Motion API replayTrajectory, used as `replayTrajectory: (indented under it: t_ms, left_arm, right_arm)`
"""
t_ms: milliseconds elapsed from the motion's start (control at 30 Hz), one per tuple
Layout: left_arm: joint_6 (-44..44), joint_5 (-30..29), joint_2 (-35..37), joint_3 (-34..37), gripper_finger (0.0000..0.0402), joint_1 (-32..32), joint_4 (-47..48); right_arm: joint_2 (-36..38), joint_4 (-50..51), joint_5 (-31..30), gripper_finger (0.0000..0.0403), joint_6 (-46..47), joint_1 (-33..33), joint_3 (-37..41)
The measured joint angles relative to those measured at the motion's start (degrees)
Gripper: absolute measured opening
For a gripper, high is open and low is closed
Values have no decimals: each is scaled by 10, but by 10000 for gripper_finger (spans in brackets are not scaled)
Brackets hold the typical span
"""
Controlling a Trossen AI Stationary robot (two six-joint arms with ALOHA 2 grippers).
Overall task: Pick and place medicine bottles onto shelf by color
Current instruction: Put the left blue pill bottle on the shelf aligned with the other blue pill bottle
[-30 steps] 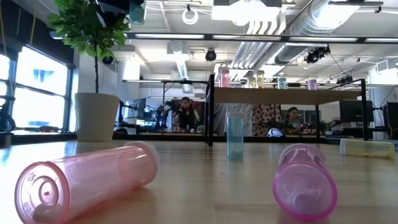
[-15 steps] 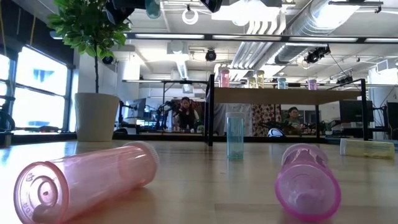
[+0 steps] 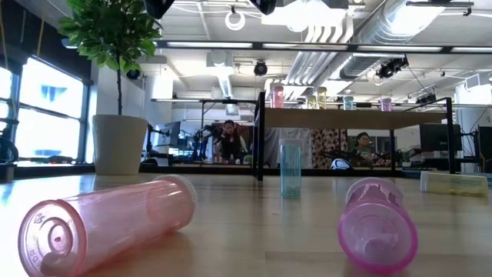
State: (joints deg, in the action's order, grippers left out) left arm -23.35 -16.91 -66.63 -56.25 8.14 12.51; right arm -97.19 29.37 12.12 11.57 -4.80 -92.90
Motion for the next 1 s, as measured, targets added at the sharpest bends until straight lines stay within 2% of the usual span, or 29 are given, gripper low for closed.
replayTrajectory:
  t_ms: [667,1000]
  left_arm:
    - [-5,-6,0,0,90,1,-19]
    - [-5,-24,0,0,90,-1,-42]
  right_arm:
    - [2,-12,19,194,15,-5,0]
    - [0,-52,3,194,21,-14,0]
